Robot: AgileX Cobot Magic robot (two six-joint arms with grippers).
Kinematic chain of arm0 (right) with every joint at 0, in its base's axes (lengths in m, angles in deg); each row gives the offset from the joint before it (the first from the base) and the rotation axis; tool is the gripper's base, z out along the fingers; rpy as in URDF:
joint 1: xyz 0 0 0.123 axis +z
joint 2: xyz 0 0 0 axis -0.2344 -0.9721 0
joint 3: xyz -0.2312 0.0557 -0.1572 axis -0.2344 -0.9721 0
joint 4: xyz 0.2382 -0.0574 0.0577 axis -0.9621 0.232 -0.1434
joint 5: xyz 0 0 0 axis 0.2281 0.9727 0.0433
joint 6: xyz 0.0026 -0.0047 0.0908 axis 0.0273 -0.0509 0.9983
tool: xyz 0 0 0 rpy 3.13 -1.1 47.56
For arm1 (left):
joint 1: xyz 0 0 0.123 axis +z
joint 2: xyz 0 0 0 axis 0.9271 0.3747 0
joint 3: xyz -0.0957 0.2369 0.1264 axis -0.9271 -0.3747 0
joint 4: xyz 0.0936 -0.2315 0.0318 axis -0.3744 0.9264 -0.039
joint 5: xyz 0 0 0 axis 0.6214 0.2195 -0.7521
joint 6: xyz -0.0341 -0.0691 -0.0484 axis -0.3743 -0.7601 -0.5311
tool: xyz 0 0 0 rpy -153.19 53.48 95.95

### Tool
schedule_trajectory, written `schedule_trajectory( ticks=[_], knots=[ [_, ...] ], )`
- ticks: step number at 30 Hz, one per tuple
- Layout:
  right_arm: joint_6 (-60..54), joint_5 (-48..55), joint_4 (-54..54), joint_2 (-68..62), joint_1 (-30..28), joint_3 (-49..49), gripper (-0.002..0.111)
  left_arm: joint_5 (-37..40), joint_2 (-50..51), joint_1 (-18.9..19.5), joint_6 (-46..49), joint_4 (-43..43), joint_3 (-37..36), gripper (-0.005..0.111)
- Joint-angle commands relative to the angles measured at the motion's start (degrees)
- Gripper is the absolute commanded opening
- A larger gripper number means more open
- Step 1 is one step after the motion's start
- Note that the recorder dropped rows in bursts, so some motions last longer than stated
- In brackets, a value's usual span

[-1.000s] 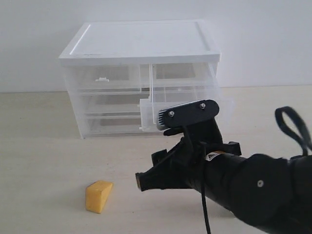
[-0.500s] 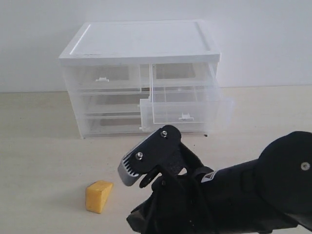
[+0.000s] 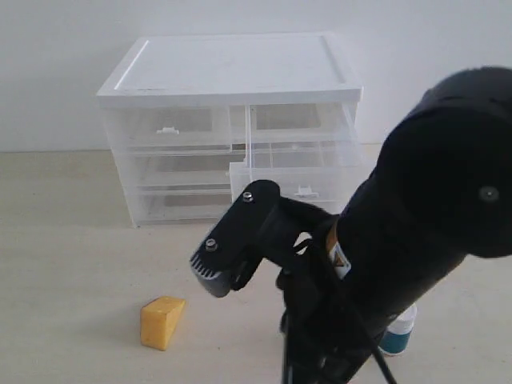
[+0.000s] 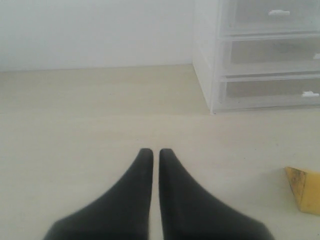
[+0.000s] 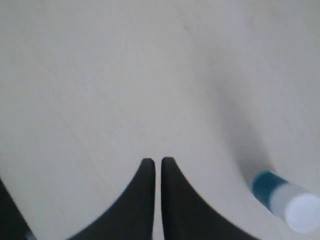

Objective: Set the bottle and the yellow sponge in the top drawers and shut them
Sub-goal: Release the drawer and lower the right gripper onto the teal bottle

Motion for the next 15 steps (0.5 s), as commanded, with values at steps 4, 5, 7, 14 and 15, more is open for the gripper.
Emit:
schedule_trajectory(
  ticks=[4, 5, 7, 14, 15],
  knots=[
    [4.37, 9.25, 8.2, 0.6, -11.57, 2.34, 0.0, -0.27, -0.18, 0.12, 0.21, 0.41, -0.22, 0.004],
    [4.19, 9.02, 7.52, 0.6, -13.83, 2.34, 0.0, -0.27, -0.18, 0.12, 0.21, 0.41, -0.22, 0.004],
    [3.91, 8.72, 6.93, 0.6, -17.41, 2.34, 0.0, -0.27, -0.18, 0.12, 0.21, 0.41, -0.22, 0.004],
    [0.75, 7.94, 2.77, 0.6, -21.75, 2.21, 0.026, -0.27, -0.18, 0.12, 0.21, 0.41, -0.22, 0.004],
    [0.75, 7.32, 2.77, 0.6, -21.75, 2.21, 0.036, -0.27, -0.18, 0.12, 0.21, 0.41, -0.22, 0.004]
  ],
)
